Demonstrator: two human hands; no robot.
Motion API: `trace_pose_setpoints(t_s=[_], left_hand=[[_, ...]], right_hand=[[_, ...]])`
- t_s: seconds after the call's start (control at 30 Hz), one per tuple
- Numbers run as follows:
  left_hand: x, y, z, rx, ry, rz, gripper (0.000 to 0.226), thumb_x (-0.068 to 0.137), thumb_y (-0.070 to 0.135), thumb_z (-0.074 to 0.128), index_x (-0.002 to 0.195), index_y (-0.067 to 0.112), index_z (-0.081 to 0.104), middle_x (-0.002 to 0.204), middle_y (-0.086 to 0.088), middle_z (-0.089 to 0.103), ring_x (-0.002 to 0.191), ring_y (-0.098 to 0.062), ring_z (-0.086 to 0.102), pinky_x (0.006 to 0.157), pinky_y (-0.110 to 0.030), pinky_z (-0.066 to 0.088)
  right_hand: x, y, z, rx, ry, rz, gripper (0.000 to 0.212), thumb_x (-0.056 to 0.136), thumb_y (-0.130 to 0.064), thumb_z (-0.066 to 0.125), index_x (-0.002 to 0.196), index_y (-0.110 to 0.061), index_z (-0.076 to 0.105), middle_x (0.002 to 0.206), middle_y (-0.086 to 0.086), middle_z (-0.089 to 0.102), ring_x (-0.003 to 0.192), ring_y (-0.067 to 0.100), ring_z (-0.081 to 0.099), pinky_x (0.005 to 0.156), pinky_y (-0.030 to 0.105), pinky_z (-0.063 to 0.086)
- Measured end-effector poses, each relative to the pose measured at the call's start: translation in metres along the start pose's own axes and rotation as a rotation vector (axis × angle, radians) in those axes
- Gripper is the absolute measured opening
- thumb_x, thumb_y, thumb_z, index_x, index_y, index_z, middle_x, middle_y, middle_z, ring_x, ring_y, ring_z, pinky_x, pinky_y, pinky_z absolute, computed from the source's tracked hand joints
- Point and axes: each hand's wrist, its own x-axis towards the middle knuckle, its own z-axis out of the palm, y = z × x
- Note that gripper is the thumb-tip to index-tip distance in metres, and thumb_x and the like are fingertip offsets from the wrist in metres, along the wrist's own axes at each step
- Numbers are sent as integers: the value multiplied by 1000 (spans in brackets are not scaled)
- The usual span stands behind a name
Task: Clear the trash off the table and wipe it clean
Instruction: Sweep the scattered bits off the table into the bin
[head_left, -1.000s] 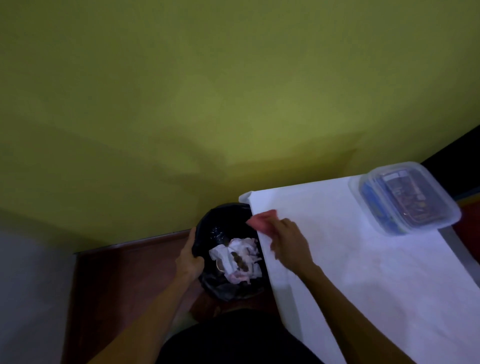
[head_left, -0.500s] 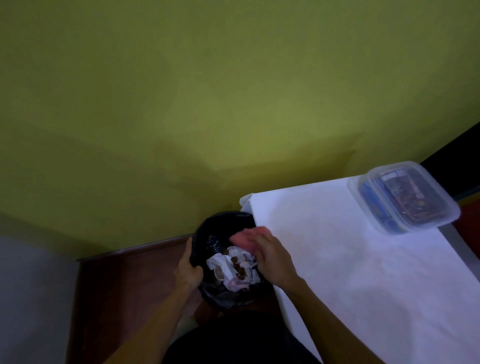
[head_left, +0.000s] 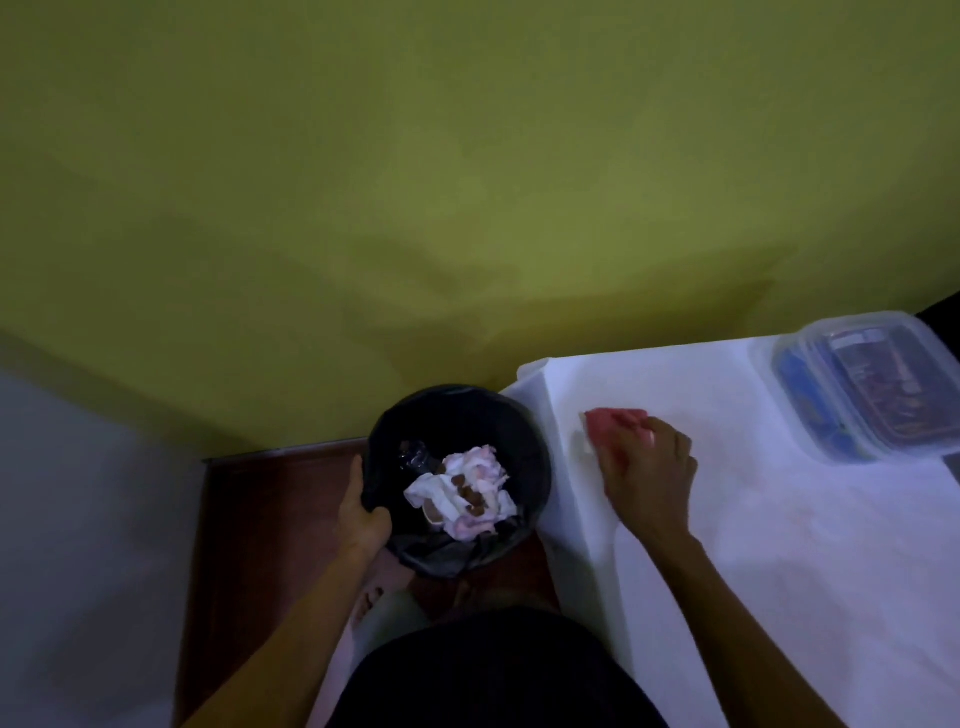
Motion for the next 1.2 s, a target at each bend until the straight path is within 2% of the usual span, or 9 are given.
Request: trace_pose_setpoints(t_s=[0.07,0.13,0.27,0.37,0.47,0.53,0.83,0.97,1.2], left_hand=[[7,-12,-7,-48,22,14,82,77,0,48,154,24,31,147,-9,49,133,-25,49,112,-42,40],[10,-19,-16,-62,28,44,85,72,5,48,152,29,33,145,-7,52,131,-24,51,110,-45,42],[5,-17,-37,-74,78,22,78,83,-8,50,151,27,36,136,-7,58,123,-22,55,100,-31,43],[7,-16,-51,-74,79,38,78,82,-3,53,153,22,32,140,-8,54,124,-18,51,99,-29,41],[12,-15,-64,-50,74,23,77,87,-8,53,154,23,30,142,-4,51,128,-18,48,102,-32,41],[18,-18,-70,-21,72,8,78,88,-7,52,154,28,29,146,-6,50,132,-23,48,109,-40,41],[54,-19,-86,34,18,-84,84,74,24,56,150,46,27,147,-6,50,131,-27,50,111,-47,42],[74,-19,-85,42,-10,-85,76,85,11,59,144,51,33,141,-1,55,126,-23,54,108,-46,45],[134,-68,-70,52,-70,-120,74,85,1,55,147,38,38,139,-5,56,124,-27,57,94,-42,56]], right_hand=[[-11,-31,12,52,-19,-169,28,94,-41,55,114,-27,70,118,8,61,106,31,58,85,42,51],[-24,-58,31,145,-238,-138,41,93,-49,53,129,-31,60,118,9,58,103,29,62,82,39,55],[-33,-81,71,297,-582,30,76,89,-67,50,154,-47,18,151,24,36,139,40,37,109,49,41],[-31,-99,85,334,-765,28,83,94,-55,53,155,-50,-3,159,20,28,144,40,32,113,47,33],[-30,-120,89,376,-797,34,82,99,-32,54,160,-31,-2,158,14,35,139,36,41,108,40,37],[-28,-129,93,401,-825,84,81,99,-27,55,161,-24,2,156,14,40,136,35,46,107,38,38],[-16,-155,108,406,-790,162,88,97,-22,57,160,-28,-4,145,19,51,122,39,57,102,46,47],[-10,-157,127,407,-792,176,88,96,-14,56,160,-23,-4,151,20,44,128,38,52,106,44,43],[-12,-142,215,415,-840,259,86,96,-26,58,160,-28,2,149,20,46,126,44,53,104,49,44]])
